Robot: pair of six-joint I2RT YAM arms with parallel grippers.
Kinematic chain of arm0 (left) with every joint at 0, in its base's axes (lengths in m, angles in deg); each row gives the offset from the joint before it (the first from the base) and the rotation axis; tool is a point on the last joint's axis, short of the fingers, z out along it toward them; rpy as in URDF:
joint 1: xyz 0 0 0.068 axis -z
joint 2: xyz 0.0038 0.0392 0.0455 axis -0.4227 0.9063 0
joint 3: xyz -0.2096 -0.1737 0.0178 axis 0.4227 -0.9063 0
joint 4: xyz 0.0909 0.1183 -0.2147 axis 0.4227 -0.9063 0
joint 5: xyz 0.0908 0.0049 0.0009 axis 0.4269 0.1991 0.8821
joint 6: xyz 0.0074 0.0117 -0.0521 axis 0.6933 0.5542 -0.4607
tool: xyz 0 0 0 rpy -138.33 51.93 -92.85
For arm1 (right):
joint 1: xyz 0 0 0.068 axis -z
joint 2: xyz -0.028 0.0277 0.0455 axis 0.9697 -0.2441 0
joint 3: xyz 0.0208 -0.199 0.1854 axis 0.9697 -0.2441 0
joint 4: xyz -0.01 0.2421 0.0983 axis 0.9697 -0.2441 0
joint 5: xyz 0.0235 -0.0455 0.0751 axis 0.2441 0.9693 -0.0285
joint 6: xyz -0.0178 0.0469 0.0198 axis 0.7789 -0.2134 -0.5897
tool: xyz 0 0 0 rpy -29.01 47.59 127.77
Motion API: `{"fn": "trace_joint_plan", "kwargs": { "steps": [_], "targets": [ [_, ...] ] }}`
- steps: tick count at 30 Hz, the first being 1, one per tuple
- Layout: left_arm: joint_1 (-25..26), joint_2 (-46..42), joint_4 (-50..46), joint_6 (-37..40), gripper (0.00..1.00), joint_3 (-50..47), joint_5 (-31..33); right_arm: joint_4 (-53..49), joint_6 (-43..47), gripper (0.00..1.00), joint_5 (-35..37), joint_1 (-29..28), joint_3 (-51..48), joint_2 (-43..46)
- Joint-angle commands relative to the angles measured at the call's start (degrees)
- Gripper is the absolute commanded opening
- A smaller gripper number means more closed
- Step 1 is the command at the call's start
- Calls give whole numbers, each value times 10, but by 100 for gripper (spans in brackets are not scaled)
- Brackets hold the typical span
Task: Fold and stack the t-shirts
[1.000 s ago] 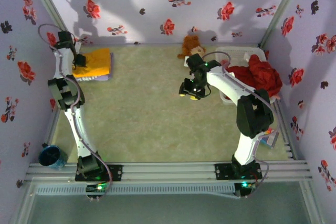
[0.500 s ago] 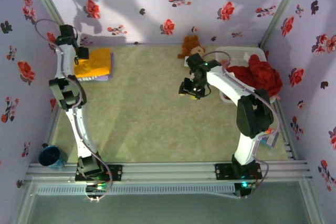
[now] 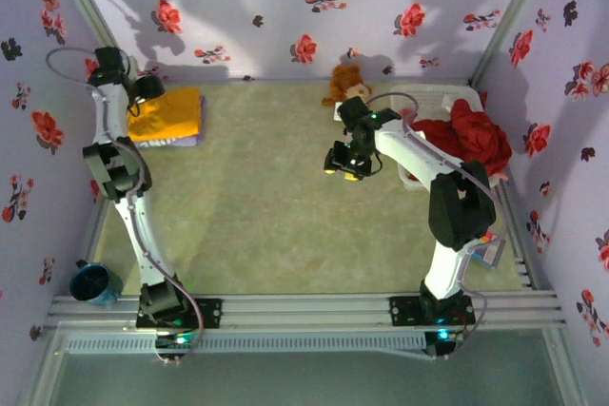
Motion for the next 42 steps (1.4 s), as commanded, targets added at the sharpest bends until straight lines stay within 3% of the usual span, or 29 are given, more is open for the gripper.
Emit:
{"fn": "trace_joint_plan", "kwargs": {
  "steps": [1, 9, 13, 17, 21, 30, 39, 42],
  "targets": [
    [-27, 34, 16, -65, 73, 1, -37, -9, 5, 51, 5, 0, 6, 2],
    [-29, 35, 16, -77, 77, -28, -19, -8, 3, 51, 3, -1, 7, 6],
    [-10, 3, 24, -30, 77, -45, 2, -9, 4, 51, 9, 0, 4, 14],
    [26, -45, 40, 44, 79, -77, 102, 2, -3, 51, 4, 0, -7, 21],
    [63, -48, 38, 111, 83, -67, 247, -3, -1, 51, 3, 0, -8, 24],
    [95, -30, 55, 178, 86, -53, 340, -11, 2, 51, 4, 3, -3, 18],
    [105, -66, 93, 158, 86, -80, 336, -16, 5, 51, 3, 3, 13, 2],
    [99, -62, 73, 114, 76, -58, 279, -14, 4, 51, 3, 3, 10, 2]
  ]
}}
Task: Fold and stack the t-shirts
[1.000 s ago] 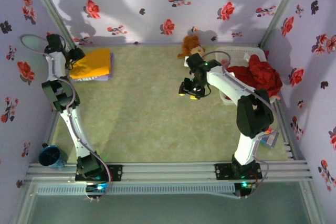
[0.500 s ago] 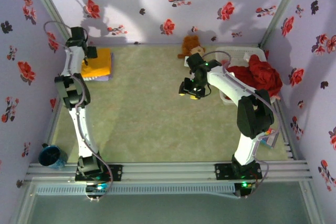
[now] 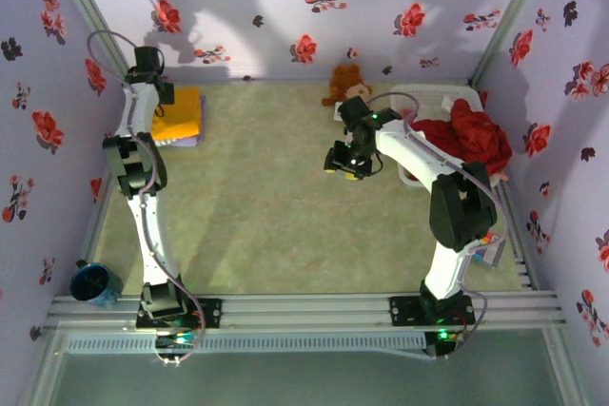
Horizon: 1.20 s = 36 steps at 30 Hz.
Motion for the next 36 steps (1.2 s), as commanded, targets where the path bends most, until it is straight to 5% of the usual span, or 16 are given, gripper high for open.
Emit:
{"fn": "trace_joint_plan", "kwargs": {
  "steps": [1, 6, 8, 12, 26, 36],
  "targets": [
    [-2, -34, 4, -47, 68, 20, -49, -12, 3, 51, 3, 2, 9, -2],
    [-2, -33, 32, -78, 15, 4, -37, -11, 3, 51, 3, 2, 7, 0],
    [-2, -29, 41, -67, 4, 0, -11, -11, 5, 51, 2, 2, 7, 0],
    [-10, -18, 43, -64, 0, -1, 29, -15, 8, 51, 2, 3, 7, -1],
    [-40, 19, 24, -86, 0, -29, 18, -13, 8, 51, -2, 5, 7, -7],
    [-61, 68, -90, -110, 0, 70, -54, -9, 10, 51, -2, 9, 2, 0]
  ]
}}
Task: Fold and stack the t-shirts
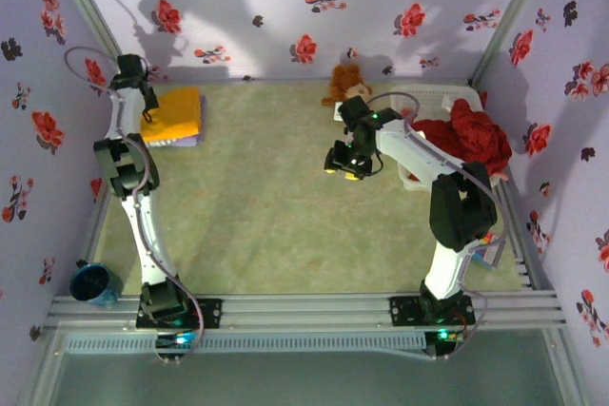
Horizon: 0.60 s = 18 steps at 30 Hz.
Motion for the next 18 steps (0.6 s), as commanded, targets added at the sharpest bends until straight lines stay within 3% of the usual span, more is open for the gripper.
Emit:
{"fn": "trace_joint_plan", "kwargs": {
  "steps": [1, 15, 16, 17, 18],
  "targets": [
    [-8, 35, -76, -12, 0, 52, -27, -8, 10, 51, -2, 6, 2, 3],
    [-20, 46, -119, 2, 0, 66, -59, 9, 8, 51, -5, 14, -16, 20],
    [-17, 41, -120, 6, 3, 66, -58, 9, 9, 51, -3, 15, -16, 23],
    [-13, 31, -117, 11, 13, 64, -57, 8, 11, 51, 0, 15, -17, 26],
    [-8, 18, -109, 17, 34, 58, -54, 9, 12, 52, 3, 17, -17, 30]
  ]
}}
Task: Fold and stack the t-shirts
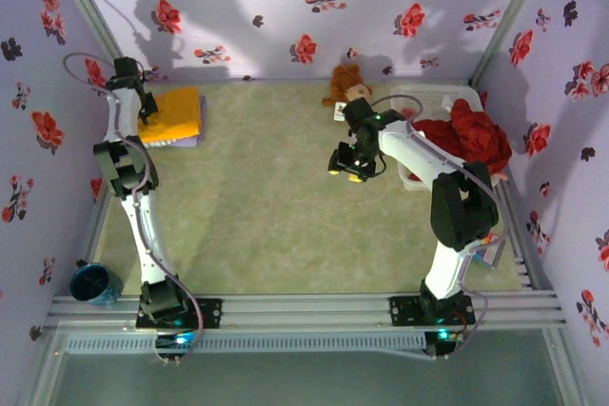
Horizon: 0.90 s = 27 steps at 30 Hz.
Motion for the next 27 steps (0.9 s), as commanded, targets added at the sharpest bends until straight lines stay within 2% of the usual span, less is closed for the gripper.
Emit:
{"fn": "trace_joint_plan", "kwargs": {
  "steps": [1, 3, 5, 8, 12, 13, 14, 15, 17, 19, 22, 24, 27],
  "targets": [
    [9, -27, -20, 22, 42, -2, -2, 4, 13, 51, 3, 6, 0, 32],
    [23, -63, 1, 31, 46, -22, 4, 6, 19, 52, 5, 8, 1, 44],
    [36, -91, 5, 49, 59, -27, 8, 6, 24, 53, 8, 11, 5, 57],
    [56, -136, 5, 53, 69, -32, 17, 3, 33, 53, 22, 16, 14, 77],
    [96, -234, 28, 73, 97, -102, 41, 7, 51, 60, 40, 25, 15, 112],
    [105, -267, 47, 75, 99, -137, 41, 9, 56, 65, 47, 27, 12, 124],
    [115, -309, 77, 75, 99, -187, 41, 15, 62, 76, 56, 30, 5, 137],
    [126, -354, 106, 73, 99, -240, 38, 23, 68, 81, 59, 35, -5, 152],
    [148, -438, 163, 79, 99, -340, 37, 45, 78, 87, 65, 43, -27, 183],
    [170, -520, 234, 86, 99, -451, 16, 64, 93, 99, 85, 49, -51, 218],
    [196, -648, 395, 81, 99, -656, -1, 99, 121, 99, 143, 56, -95, 267],
    [199, -724, 518, 62, 99, -796, -37, 134, 144, 99, 207, 62, -137, 298],
    [201, -799, 655, 13, 99, -953, -54, 250, 219, 99, 311, 64, -242, 346]
  ]
}}
